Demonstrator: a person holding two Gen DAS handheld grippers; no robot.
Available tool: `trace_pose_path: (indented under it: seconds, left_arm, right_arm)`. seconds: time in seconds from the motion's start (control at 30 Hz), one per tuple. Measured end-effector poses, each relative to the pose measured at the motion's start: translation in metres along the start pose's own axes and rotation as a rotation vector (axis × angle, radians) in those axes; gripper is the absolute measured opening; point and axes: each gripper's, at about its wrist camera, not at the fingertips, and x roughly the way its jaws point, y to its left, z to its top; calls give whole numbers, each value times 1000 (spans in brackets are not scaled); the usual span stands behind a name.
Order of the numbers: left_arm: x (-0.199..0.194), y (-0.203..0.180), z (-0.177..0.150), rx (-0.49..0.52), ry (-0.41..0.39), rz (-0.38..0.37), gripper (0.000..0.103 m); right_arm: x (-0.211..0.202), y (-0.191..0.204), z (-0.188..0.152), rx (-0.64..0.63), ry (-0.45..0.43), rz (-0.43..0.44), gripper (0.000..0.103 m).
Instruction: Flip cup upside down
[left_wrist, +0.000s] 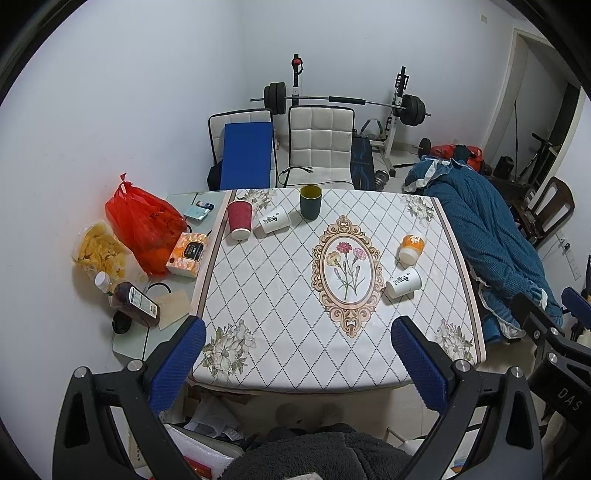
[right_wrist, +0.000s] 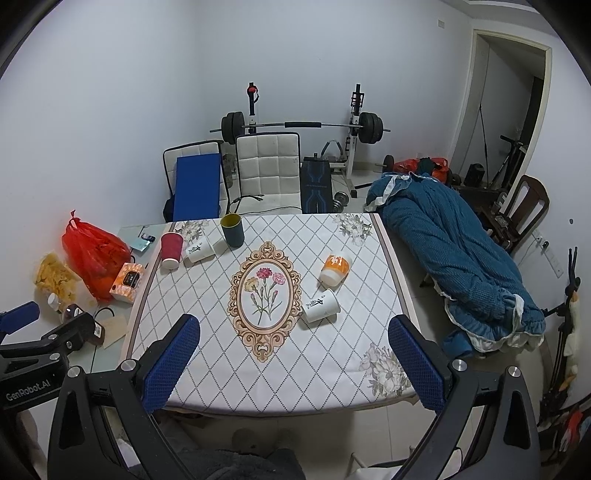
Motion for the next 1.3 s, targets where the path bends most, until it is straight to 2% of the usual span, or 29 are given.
trace_pose_path:
  seconds: [0.27,0.43,0.63,1.0,1.3]
  left_arm:
    - [1,1,-2,0,6,-2,103]
    - [23,0,-6,-3,35,13,103]
    - [76,2,-14,14,127,15,103]
    - [171,7,-30,56,281,-22,103]
    - [235,-21,-27,99,361,-19,103]
  right_arm:
    - [-5,4,2,5,5,8,103]
    - [13,3,-1,21,39,3,103]
    - [61,-5,-19,49,132,-44,103]
    - [167,-26,-74,122,315,-169,103]
    - [242,-65,-106,190,434,-233,103]
